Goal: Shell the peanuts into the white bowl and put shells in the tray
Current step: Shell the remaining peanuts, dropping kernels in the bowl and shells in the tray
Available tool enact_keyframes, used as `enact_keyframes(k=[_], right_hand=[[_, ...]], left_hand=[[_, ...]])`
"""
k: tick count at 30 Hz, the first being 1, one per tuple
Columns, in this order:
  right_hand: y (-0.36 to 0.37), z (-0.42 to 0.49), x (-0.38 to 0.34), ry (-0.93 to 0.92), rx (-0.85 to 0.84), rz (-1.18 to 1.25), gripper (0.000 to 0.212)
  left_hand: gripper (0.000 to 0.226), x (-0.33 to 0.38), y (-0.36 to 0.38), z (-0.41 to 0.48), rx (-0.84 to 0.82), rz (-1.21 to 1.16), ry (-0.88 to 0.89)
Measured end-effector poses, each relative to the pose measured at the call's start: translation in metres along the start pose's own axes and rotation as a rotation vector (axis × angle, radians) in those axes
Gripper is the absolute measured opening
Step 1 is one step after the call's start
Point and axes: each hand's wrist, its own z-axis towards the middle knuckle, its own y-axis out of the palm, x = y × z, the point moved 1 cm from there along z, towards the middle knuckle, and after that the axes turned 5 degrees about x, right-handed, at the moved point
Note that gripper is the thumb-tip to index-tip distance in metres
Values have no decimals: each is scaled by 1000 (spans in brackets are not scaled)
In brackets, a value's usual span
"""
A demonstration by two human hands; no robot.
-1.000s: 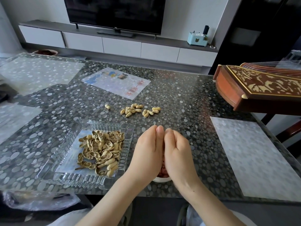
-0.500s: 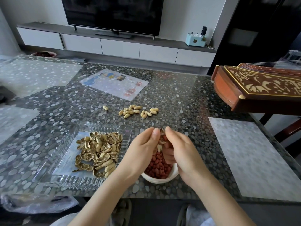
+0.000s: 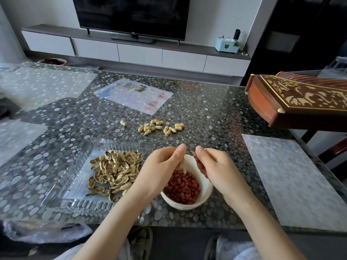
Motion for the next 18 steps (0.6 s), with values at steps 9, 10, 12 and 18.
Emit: enact_keyframes(k=[9, 10, 12, 18], right_hand=[[-2, 3, 4, -175, 127, -136, 42], [-1, 4, 4, -135, 117, -88, 43], [1, 5, 5, -47, 92, 7, 44], [29, 11, -21, -77, -9, 98, 40]], left_hand=[[50, 2, -6, 3, 108, 163, 7], [49, 2, -8, 3, 123, 157, -7], [45, -1, -14, 5, 153, 134, -49], [32, -16, -60, 14, 388, 102, -202]])
